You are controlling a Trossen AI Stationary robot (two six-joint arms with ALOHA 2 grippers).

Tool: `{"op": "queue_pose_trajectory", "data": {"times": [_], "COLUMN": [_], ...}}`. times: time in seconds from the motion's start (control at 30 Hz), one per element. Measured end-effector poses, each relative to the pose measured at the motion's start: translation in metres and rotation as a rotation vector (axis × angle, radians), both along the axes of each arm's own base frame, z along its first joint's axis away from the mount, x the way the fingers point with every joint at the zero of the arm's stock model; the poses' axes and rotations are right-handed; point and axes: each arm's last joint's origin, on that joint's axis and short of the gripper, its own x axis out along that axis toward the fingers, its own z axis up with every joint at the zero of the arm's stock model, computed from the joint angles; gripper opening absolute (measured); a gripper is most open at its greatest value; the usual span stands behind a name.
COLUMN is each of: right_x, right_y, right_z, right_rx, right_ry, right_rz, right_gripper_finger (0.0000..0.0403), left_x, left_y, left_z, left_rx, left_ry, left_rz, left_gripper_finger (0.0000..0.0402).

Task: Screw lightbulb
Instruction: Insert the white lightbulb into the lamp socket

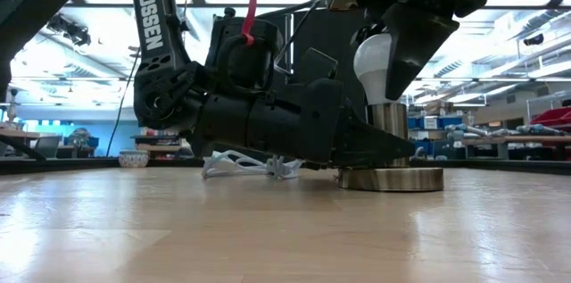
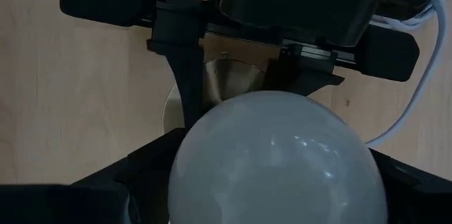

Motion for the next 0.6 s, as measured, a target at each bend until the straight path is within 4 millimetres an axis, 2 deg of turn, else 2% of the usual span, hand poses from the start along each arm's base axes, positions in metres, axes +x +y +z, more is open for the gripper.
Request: {"op": "queue_pose_trajectory", "data": {"times": [0.6], "right_x": [0.0001], "right_y": [0.0], "right_z": [-0.0002], "right_rx": [0.014], "right_ry": [-0.003], "right_rz": [-0.042], "right_gripper_finger": [0.0308], "left_x": [0.0], "left_y": [0.0], "left_z": [0.0001], "left_rx": [0.0], "left_ry": [-0.001], "left_rz": [0.0], "left_gripper_finger": [0.0198]}}
